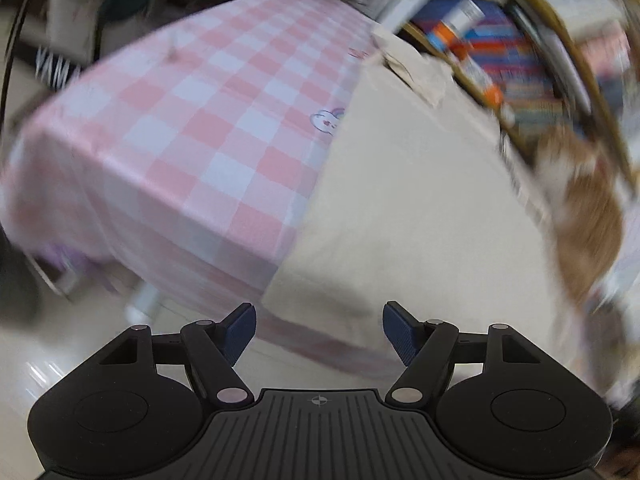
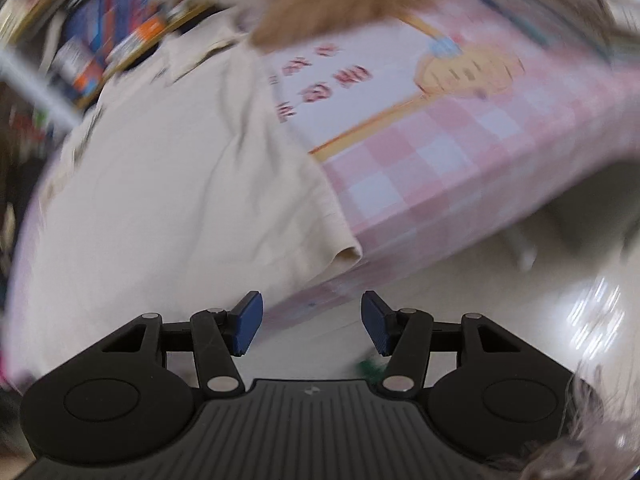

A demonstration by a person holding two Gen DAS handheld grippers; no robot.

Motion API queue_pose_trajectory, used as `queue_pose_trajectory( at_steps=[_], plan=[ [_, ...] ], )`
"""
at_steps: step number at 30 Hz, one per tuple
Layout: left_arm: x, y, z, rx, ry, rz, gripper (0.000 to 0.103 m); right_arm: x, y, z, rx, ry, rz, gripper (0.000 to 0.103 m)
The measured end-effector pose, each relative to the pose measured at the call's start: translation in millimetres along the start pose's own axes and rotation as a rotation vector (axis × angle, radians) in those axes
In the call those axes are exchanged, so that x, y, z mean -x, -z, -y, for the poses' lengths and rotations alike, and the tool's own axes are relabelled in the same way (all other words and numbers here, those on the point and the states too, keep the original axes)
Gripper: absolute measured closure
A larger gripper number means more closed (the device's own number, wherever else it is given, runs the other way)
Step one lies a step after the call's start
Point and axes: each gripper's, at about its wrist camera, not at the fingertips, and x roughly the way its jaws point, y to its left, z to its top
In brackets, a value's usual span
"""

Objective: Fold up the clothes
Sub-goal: 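Grasp the cream shirt's side edge with both grippers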

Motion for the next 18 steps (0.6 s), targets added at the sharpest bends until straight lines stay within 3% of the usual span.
queue_pose_trajectory(
  at_steps=[5,10,15,16,18],
  plan=[
    [-7.5,-3.0,-20.2,0.212,0.062,0.022,0.033,-4.3,-15.1,22.0,-0.258,-0.077,0.004,0.054],
    [-14.6,-3.2,-30.5,0.315,0.056,0.013,0.034,-6.5,-21.2,30.5,-0.339,-0.084,-0.004,0.065],
    [-13.4,-5.4,-44.8,0.372,0.054,0.029,0.035,-9.9,-19.3,31.0,-0.35,-0.109,-0.014,0.088],
    [-13.3,-5.9,-43.6,0.37,0.064,0.031,0.04,-9.8,-18.8,30.1,-0.341,-0.114,-0.014,0.09],
    [-12.7,-6.7,-38.1,0.339,0.072,0.034,0.068,-7.0,-19.5,26.6,-0.296,-0.11,-0.013,0.096]
  ],
)
